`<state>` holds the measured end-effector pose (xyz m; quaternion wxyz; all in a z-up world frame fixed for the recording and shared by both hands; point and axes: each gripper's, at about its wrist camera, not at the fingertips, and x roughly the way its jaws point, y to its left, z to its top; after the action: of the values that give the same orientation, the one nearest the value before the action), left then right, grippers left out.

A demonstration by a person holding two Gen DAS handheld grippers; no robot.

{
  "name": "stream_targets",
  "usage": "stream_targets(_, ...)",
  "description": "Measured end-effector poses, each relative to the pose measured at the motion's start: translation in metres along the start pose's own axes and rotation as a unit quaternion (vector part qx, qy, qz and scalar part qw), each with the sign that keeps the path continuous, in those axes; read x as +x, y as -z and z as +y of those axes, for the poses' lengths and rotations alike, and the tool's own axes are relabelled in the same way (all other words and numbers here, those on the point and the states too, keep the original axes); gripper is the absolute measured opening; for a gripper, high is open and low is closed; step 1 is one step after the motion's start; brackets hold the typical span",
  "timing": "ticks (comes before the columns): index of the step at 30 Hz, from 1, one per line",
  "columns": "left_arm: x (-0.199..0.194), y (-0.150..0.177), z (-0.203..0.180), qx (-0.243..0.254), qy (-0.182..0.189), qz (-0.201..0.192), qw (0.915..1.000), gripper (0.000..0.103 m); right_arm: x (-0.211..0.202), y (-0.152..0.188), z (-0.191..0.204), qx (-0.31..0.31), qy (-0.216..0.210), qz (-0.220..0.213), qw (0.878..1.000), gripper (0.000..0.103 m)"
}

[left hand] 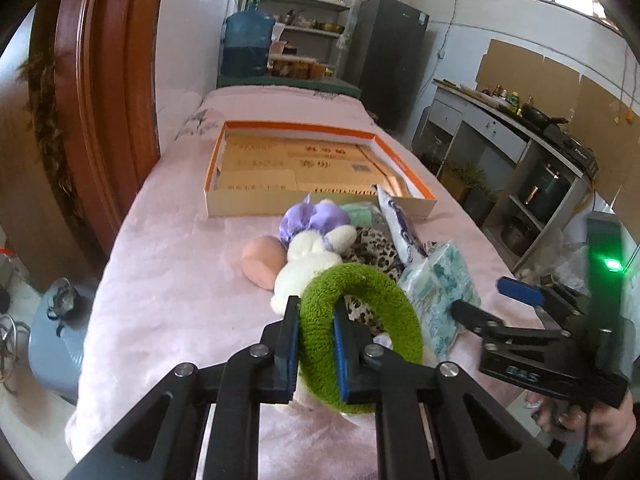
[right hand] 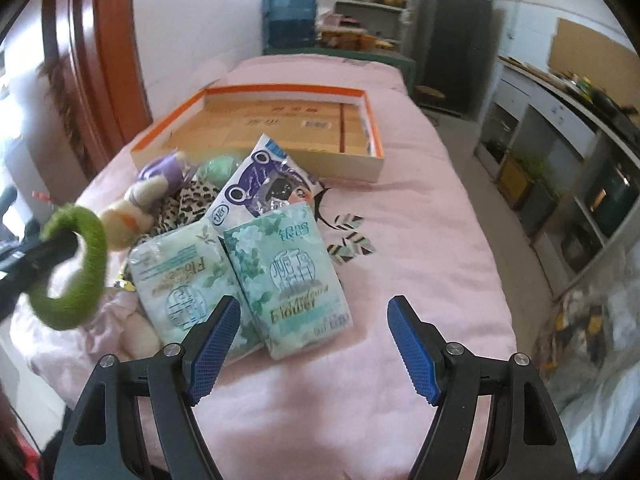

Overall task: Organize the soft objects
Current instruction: 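Grasp the green fuzzy ring with left tool while right tool grasps the green tissue pack, then carry the green ring and tissue pack over the box lid with both tools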

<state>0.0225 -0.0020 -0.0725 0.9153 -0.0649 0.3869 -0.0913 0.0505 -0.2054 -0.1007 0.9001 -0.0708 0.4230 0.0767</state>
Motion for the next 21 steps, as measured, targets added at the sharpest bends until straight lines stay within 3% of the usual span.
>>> stream_targets(3,-0.008,-0.003,-0.001,0.003,0.0,-0.009,1.0,0.015,0.013,-0.006,0.001,-0.017,-0.009,0.007,1.0,0.076)
stream_targets(5,-0.011,-0.005,0.001,-0.001,0.003,-0.012,0.9999,0.015,0.023,-0.01,-0.002,-0.009,-0.038,0.02,0.999,0.057)
stream_targets(7,-0.012,-0.007,0.003,-0.004,0.005,-0.013,0.9999,0.015,0.026,-0.01,-0.007,0.011,-0.056,0.034,0.998,0.051)
stream_targets(21,-0.017,-0.025,0.018,-0.018,0.0,-0.029,0.9994,0.015,-0.013,-0.026,-0.015,0.028,-0.075,-0.002,0.997,0.049)
